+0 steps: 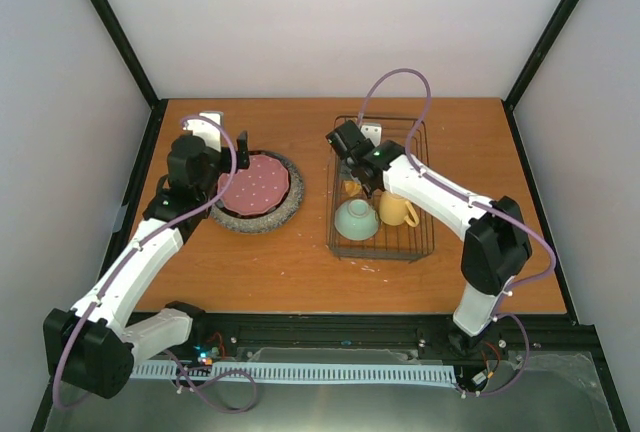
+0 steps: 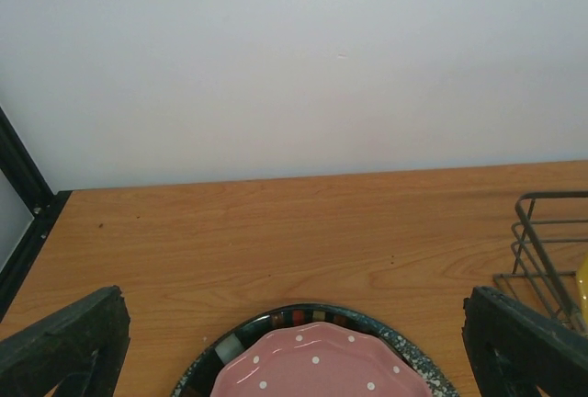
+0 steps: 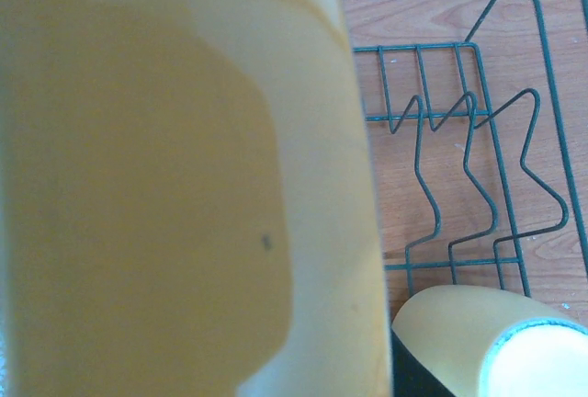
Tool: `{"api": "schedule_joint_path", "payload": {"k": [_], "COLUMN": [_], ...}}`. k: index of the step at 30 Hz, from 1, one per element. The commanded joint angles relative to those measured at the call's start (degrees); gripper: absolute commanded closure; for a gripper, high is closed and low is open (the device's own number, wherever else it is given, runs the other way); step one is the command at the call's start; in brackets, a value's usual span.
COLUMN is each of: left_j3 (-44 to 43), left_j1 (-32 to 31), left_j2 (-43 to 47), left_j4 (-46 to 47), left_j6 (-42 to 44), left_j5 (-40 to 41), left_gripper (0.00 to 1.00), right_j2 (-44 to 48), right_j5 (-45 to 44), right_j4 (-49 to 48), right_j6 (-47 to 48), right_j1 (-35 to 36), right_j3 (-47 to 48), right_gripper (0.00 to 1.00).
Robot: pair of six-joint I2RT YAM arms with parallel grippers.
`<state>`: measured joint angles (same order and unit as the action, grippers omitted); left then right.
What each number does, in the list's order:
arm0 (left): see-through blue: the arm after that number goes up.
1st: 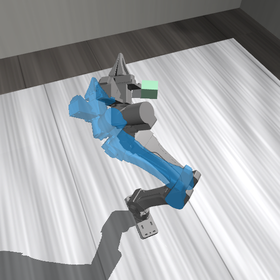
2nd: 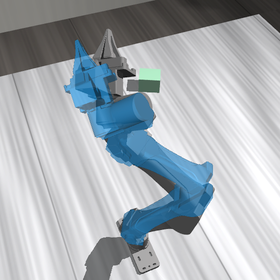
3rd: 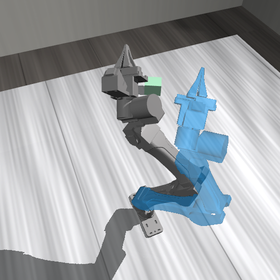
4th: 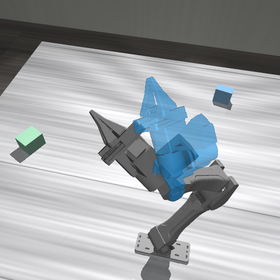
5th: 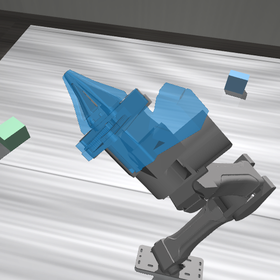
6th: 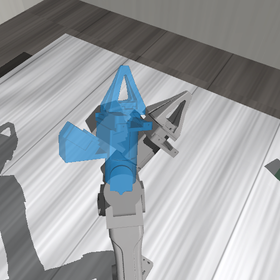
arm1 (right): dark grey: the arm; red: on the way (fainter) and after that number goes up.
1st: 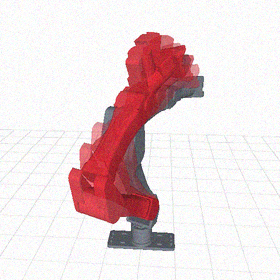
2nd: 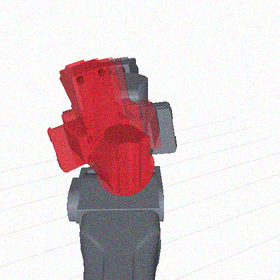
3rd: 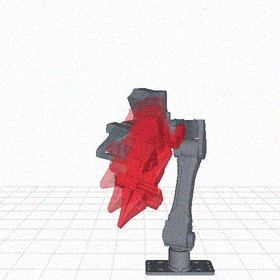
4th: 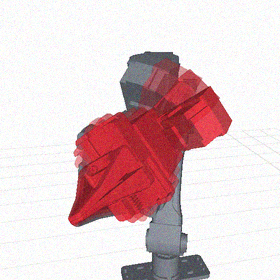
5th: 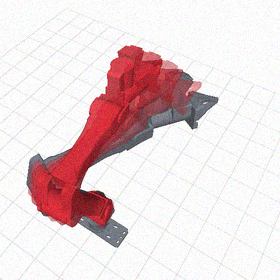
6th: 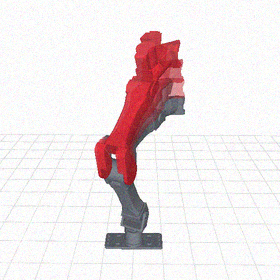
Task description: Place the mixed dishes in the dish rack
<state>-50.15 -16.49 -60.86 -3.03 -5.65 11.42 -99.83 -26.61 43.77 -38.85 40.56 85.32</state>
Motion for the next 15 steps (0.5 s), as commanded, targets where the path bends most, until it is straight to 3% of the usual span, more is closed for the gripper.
{"api": "schedule_joint_path", "payload": {"k": [1, 15], "left_j3": [-0.61, -1.0], "left_j1": [0.41, 0.39], "left_j2": [-0.57, -2.37], "left_j4": [0.5, -0.51], "left_j6": [2.54, 3.04], "left_j5": [1.66, 2.07], "left_gripper": [0.0, 0.0], "right_j2": [-1.57, -9.58], "right_j5": [-2.03, 0.84], "right_j4": [-2.19, 1.7], "right_j6": [0.39, 1.02], "right_j1": [0.14, 0.19], "right_j3": [2.97, 5.9], "right_gripper": [0.97, 0.97]}}
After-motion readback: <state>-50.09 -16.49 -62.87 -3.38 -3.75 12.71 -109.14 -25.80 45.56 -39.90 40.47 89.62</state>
